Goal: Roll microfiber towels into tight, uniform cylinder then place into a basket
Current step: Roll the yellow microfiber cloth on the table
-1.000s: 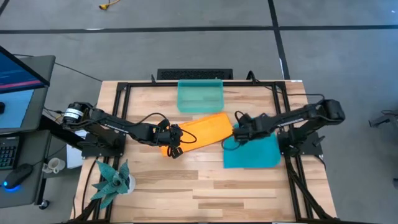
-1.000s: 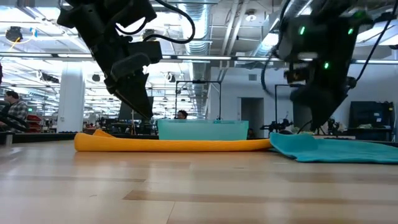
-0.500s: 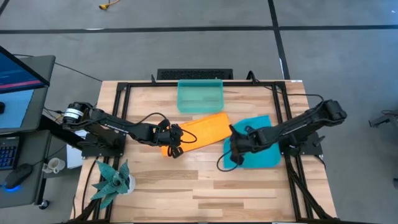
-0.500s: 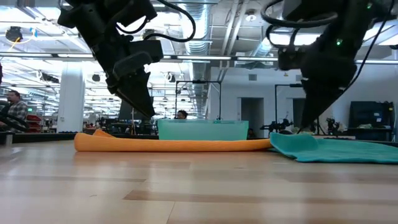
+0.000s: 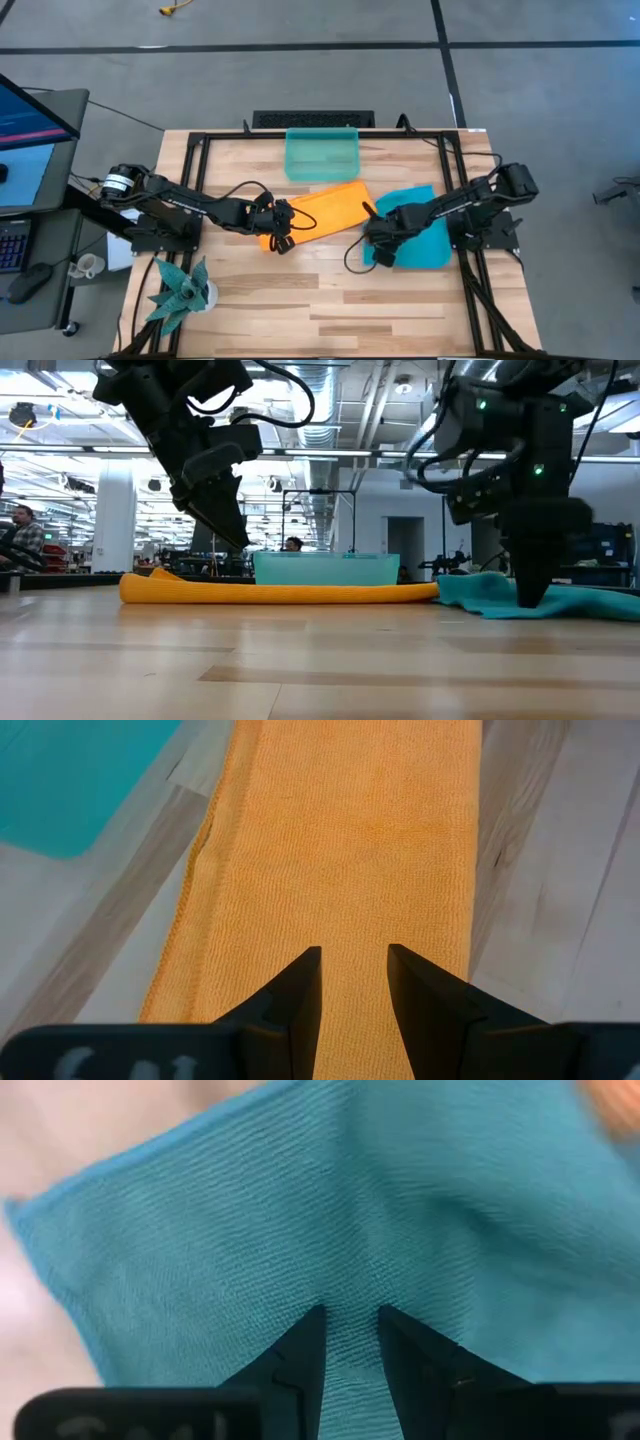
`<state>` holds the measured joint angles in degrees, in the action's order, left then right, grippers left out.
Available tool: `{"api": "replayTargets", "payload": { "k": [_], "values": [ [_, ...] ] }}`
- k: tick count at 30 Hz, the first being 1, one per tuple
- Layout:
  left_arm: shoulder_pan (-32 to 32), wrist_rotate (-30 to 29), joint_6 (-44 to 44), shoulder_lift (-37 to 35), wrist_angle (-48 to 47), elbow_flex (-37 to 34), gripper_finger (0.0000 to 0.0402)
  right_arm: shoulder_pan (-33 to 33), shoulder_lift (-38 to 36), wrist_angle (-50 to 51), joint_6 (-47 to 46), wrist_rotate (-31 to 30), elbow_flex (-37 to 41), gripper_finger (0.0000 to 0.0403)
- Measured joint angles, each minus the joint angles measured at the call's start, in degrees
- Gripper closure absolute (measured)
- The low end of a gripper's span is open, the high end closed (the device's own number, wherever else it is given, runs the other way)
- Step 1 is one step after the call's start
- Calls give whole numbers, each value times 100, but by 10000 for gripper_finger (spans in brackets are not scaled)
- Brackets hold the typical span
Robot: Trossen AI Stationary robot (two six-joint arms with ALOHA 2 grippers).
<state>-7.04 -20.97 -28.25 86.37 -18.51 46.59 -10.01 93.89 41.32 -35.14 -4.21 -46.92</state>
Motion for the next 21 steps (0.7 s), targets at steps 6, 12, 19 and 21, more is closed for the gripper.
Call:
{"api": "replayTargets", "payload": {
  "k": [6,12,19,21],
  "values": [
    [1,0,-2,0,-4,0,292,380,-95,841,-981,-597,34,282],
    [-1,2,-2,0,-14,0,292,941,-69,1626,-1655,-2100,44,282],
    [-1,2,-2,0,-12,0,292,1571,-69,1680,-2161,-3226,44,282],
    [1,4,-2,0,-13,0,292,1672,-69,1678,-2207,-3534,44,282]
  ]
}}
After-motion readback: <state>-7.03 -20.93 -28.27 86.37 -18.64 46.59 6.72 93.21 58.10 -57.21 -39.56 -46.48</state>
